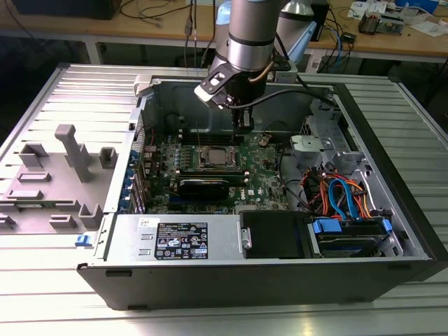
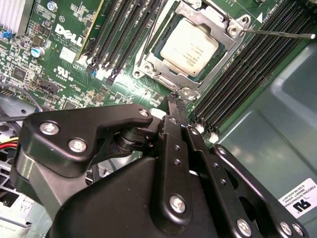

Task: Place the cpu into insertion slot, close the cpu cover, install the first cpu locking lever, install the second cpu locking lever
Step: 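Close the cpu cover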

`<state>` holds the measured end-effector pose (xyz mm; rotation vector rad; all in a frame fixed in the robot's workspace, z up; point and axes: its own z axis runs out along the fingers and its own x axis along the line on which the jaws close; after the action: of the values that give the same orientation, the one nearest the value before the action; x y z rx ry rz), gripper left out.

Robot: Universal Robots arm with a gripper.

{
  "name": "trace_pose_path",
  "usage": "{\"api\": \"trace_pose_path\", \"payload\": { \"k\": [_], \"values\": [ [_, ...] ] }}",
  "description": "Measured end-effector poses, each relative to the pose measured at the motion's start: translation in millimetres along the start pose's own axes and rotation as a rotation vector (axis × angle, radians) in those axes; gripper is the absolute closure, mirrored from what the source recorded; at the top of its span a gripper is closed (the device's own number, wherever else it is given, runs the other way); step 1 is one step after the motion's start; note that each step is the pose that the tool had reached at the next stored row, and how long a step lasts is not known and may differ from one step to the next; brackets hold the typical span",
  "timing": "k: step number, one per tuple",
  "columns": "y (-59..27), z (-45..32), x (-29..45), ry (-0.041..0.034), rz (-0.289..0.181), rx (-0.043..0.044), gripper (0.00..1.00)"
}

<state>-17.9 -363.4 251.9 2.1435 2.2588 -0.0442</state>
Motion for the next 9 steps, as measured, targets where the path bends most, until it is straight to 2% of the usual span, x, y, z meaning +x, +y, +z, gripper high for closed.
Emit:
{"api": "trace_pose_path", "payload": {
  "k": [9],
  "values": [
    [-0.9,1.2,-2.0,-0.0001,0.000,0.0000,0.89]
  ]
}}
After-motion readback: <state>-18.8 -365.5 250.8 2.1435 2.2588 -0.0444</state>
